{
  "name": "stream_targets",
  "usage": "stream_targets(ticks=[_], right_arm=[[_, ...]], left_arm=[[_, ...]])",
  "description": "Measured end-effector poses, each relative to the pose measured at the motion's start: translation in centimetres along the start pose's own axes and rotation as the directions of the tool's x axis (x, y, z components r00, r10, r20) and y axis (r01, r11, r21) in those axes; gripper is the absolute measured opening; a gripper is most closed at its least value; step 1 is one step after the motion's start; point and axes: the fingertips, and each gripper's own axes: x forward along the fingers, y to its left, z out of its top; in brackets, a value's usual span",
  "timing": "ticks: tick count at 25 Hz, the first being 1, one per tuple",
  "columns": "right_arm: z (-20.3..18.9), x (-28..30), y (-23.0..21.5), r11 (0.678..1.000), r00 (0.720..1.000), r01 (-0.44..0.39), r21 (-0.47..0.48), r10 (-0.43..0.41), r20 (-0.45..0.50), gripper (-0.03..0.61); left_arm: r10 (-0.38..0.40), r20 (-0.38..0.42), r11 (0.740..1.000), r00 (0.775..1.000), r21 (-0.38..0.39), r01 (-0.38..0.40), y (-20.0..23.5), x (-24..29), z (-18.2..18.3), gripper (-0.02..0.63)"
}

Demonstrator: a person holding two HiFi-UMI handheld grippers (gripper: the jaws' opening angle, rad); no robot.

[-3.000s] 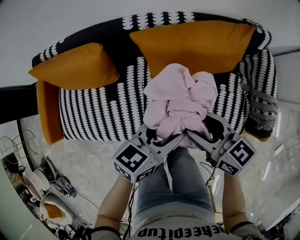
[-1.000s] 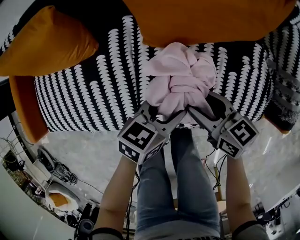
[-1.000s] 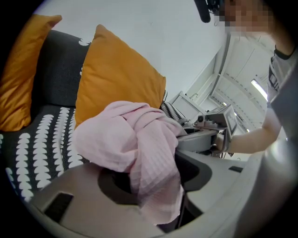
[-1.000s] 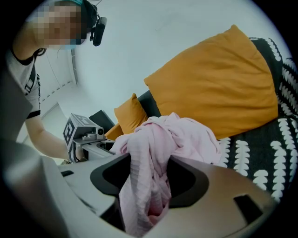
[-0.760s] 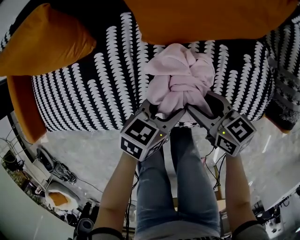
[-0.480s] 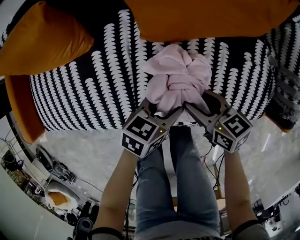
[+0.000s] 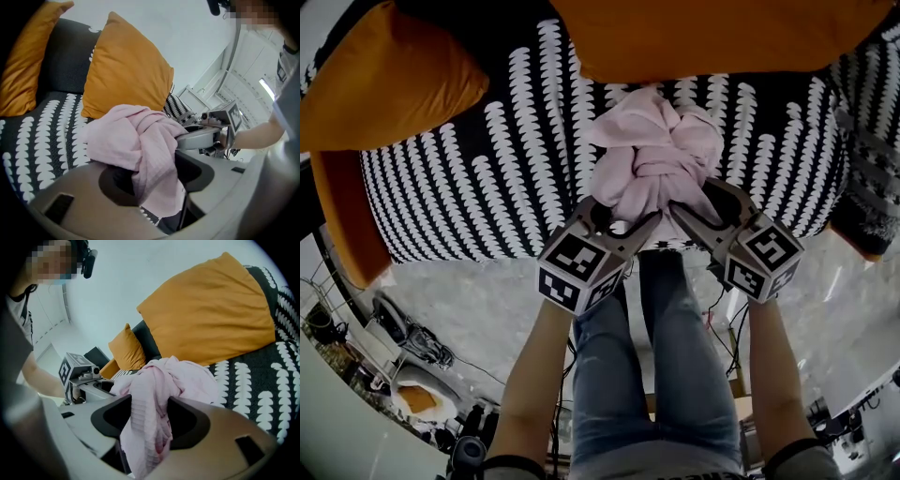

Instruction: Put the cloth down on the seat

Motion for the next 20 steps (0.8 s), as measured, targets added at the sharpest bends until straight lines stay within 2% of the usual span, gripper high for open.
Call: stream_targets(ticks=[7,13,17,20], right_arm=[[1.2,-2.0,0.7,0.999,0.999,0.038,-0.007,-0.037,0.027,0.173],[3.3,-4.2,3.7,0.999,0.998,0.037,-0.001,-0.036,0.043,0.112],[6.1,-4.7,4.1,0.997,0.990,0.068,-0.048,-0.061,0.127,0.068],[7.3,-6.1,5.1,0.993,0.984,0.097,-0.070,-0.086,0.157,-0.005]], left_arm=[[0.024,-0.014,1.000,1.000,-0.006,-0.024,-0.5,-2.7,0.1,0.241],[0.040,-0.038,0.999,0.998,0.011,-0.039,-2.6,-6.7,0.8,0.192],[0.046,0.063,0.998,0.997,0.045,-0.049,-2.4,-8.4,3.9,0.062],[0.033,0.104,0.998,0.994,0.056,-0.039,-3.8,-9.5,5.7,0.017]])
